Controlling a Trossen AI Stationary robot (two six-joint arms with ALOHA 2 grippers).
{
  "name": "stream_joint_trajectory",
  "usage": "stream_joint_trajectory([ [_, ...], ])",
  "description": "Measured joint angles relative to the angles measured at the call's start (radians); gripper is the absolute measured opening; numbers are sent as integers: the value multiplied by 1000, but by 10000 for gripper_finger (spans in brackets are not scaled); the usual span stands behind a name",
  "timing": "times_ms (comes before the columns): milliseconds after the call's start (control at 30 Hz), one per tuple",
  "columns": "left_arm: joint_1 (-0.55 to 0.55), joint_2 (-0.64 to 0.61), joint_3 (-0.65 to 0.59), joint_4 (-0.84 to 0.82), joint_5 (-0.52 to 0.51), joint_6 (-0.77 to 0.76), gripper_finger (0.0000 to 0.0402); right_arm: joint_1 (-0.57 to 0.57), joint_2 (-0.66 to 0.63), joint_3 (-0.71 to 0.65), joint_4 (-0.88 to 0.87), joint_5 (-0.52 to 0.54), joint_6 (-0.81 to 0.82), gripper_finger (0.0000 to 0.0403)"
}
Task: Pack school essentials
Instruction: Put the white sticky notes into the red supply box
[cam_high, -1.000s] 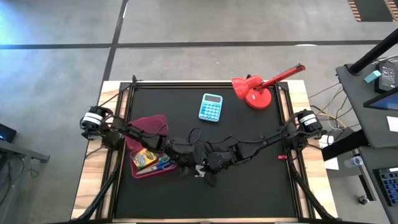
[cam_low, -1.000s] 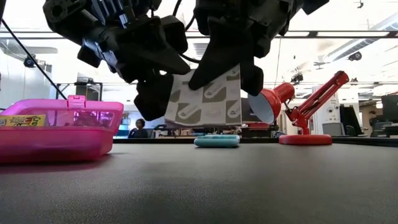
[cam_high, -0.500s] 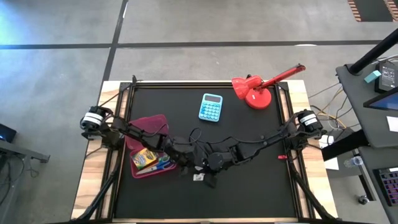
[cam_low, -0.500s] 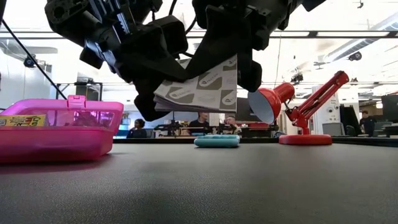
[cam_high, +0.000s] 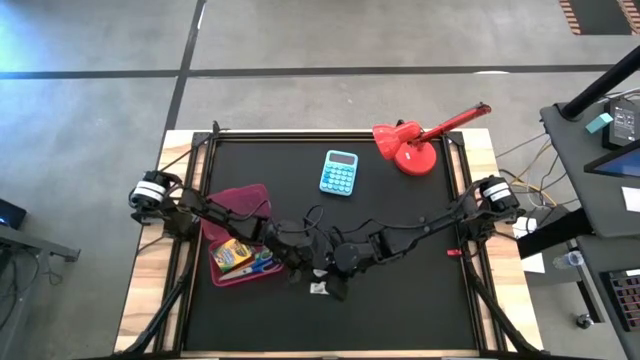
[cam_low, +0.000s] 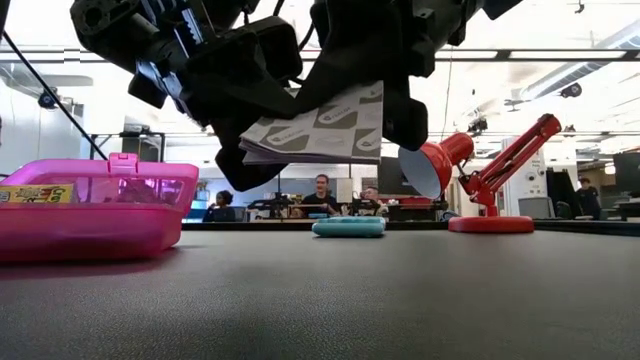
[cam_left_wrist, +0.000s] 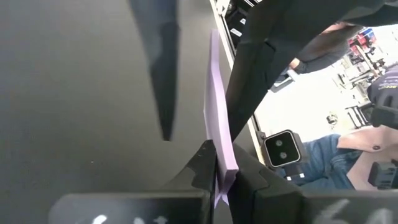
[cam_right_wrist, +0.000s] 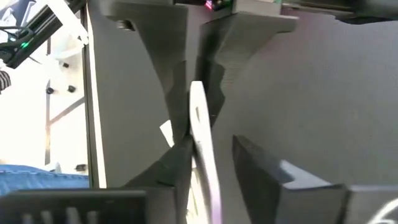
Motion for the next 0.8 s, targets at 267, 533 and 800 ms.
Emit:
stream_joint_trajectory([
  [267,3,0,3,20,0,-26,1,-17,-46,3,-133,1,-9,186],
  [533,9,0,11,15,31,-34,0,-21,-110,-1,-193,-5,-34,196],
  [800,14,0,17,-13,129,-60,0,-20,-129,-1,-291,-8,-29,196],
])
